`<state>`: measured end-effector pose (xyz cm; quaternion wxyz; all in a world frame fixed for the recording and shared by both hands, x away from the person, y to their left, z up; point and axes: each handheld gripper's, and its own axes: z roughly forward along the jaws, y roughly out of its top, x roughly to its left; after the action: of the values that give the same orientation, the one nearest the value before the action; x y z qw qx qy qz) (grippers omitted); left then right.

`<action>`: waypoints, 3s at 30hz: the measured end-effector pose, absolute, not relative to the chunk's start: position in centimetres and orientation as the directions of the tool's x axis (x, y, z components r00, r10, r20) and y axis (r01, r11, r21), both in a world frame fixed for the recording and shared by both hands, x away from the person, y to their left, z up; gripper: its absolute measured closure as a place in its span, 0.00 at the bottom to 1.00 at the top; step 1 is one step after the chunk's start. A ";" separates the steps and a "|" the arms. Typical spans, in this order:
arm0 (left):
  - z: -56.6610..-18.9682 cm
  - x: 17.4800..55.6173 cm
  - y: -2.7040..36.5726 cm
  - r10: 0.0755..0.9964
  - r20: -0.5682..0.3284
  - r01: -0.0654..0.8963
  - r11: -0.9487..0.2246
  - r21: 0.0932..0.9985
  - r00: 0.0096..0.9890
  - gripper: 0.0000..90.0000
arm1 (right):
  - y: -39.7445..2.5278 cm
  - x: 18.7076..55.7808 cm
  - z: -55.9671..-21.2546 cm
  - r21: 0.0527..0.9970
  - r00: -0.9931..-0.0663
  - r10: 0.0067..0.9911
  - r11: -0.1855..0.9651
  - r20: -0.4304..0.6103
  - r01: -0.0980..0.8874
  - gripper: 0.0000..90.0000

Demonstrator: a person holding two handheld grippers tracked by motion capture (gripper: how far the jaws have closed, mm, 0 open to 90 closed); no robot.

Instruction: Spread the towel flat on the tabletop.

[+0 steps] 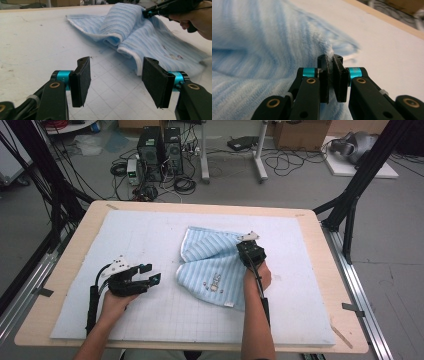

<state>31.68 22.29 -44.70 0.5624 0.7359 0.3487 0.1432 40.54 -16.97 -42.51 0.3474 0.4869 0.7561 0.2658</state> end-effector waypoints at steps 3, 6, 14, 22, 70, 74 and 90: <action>-44.8 31.7 21.8 0.668 -0.185 0.364 -0.137 0.921 0.721 0.46 | -18.0 41.1 -42.9 0.727 -0.216 0.930 0.367 -0.297 0.580 0.94; -44.8 31.6 21.4 0.662 -0.173 0.359 -0.156 0.920 0.729 0.47 | -18.7 41.3 -43.3 0.706 -0.197 0.928 0.368 -0.315 0.606 0.94; -44.8 31.9 20.7 0.654 -0.170 0.368 -0.178 0.913 0.737 0.49 | -19.3 40.3 -42.6 0.767 -0.281 0.945 0.303 -0.166 0.566 0.53; -44.8 32.2 19.8 0.648 -0.184 0.391 -0.190 0.901 0.739 0.50 | -20.9 36.3 -41.8 0.807 -0.372 0.924 0.286 -0.090 0.516 0.39; -45.0 29.9 13.6 0.633 -0.068 0.423 -0.430 0.798 0.771 0.95 | -22.0 24.2 -44.8 0.753 -0.539 0.841 0.329 0.040 0.570 0.88; -44.9 29.1 14.7 0.621 -0.119 0.438 -0.393 0.809 0.775 0.96 | -21.7 23.6 -44.7 0.754 -0.561 0.828 0.364 0.007 0.547 0.93; -44.5 28.2 16.1 0.664 -0.158 0.442 -0.283 0.851 0.731 0.50 | -22.5 21.1 -44.2 0.757 -0.582 0.813 0.391 -0.018 0.524 0.90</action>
<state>28.19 16.10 -44.46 0.4865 0.7928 0.3487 0.1144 21.08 -22.51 -44.17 0.1973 0.4125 0.8103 0.3664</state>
